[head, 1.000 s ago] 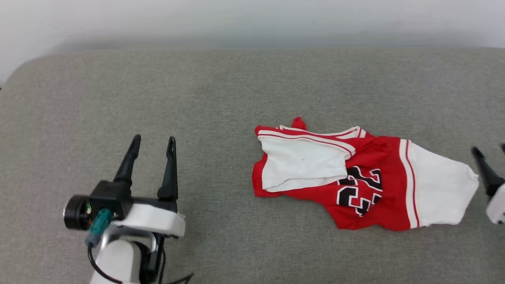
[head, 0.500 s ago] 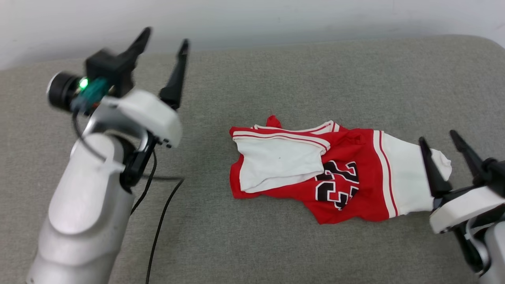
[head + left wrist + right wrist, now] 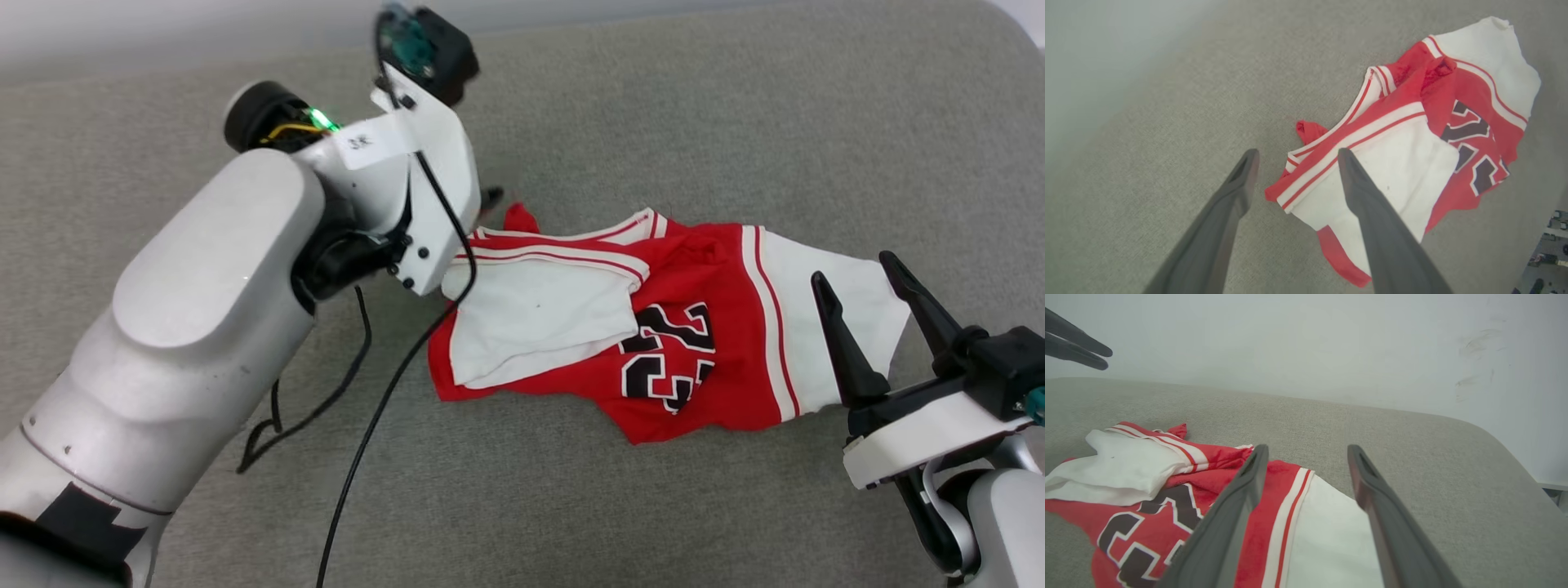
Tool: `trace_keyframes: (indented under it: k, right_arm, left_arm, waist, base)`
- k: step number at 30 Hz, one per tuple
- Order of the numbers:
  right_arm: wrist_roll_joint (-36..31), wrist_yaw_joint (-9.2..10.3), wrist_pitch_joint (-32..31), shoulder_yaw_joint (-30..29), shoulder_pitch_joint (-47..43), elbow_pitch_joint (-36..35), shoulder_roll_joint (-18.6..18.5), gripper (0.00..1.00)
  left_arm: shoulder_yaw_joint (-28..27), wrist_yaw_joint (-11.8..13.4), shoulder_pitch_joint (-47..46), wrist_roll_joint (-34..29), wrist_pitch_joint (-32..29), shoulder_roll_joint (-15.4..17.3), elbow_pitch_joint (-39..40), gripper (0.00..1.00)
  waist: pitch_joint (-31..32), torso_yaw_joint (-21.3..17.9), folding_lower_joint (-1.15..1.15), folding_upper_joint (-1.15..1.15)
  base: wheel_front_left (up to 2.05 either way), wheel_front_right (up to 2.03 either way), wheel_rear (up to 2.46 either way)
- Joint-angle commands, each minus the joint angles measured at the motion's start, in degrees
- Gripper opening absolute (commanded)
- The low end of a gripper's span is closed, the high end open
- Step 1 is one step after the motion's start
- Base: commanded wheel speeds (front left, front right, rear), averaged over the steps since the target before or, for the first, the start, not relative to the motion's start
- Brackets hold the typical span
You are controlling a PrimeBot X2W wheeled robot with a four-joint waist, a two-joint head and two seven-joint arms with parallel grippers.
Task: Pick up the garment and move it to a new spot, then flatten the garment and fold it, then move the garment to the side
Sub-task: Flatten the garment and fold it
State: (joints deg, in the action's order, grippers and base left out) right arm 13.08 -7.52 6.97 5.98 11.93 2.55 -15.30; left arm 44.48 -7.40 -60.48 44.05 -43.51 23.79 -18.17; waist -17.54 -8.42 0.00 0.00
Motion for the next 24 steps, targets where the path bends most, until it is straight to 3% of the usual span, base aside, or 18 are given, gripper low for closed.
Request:
trace_keyframes:
  k: [1, 7, 18, 20, 24]
  right_arm:
    - [0.1, 0.06, -0.1, 0.1, 0.9, -0.3, 0.3, 1.0]
    - [0.4, 0.06, 0.7, 1.1, 2.9, 0.2, 1.0, 1.0]
    - [-0.3, 0.06, 3.3, 2.5, 5.3, 3.2, 1.2, 1.0]
    - [-0.4, 0.06, 3.8, 2.4, 5.5, 3.7, 1.2, 1.0]
    - [-0.5, 0.06, 4.2, 2.1, 4.8, 4.4, 1.1, 1.0]
  left_arm:
    - [1.1, 0.0, -0.9, 0.7, -1.4, 0.4, -0.4, 1.0]
    - [9.4, 0.0, -5.1, 3.2, -7.7, 2.2, -4.7, 1.0]
    - [23.1, 0.1, -2.8, 7.4, -10.6, 4.1, -14.1, 1.0]
    - [24.7, 0.1, -2.7, 8.7, -9.6, 4.6, -13.8, 0.0]
    - [25.1, 0.1, -4.8, 10.1, -3.7, 5.2, -10.9, 0.0]
  waist:
    - [-1.4, -1.0, 0.0, 0.0]
    - [-5.6, -3.2, 0.0, 0.0]
    - [-8.8, -4.9, 0.0, 0.0]
    - [-8.5, -4.7, 0.0, 0.0]
    - [-6.9, -3.5, 0.0, 0.0]
  base:
    - [0.0, 0.0, 0.0]
    - [0.0, 0.0, 0.0]
    - [0.0, 0.0, 0.0]
    - [0.0, 0.0, 0.0]
    - [0.0, 0.0, 0.0]
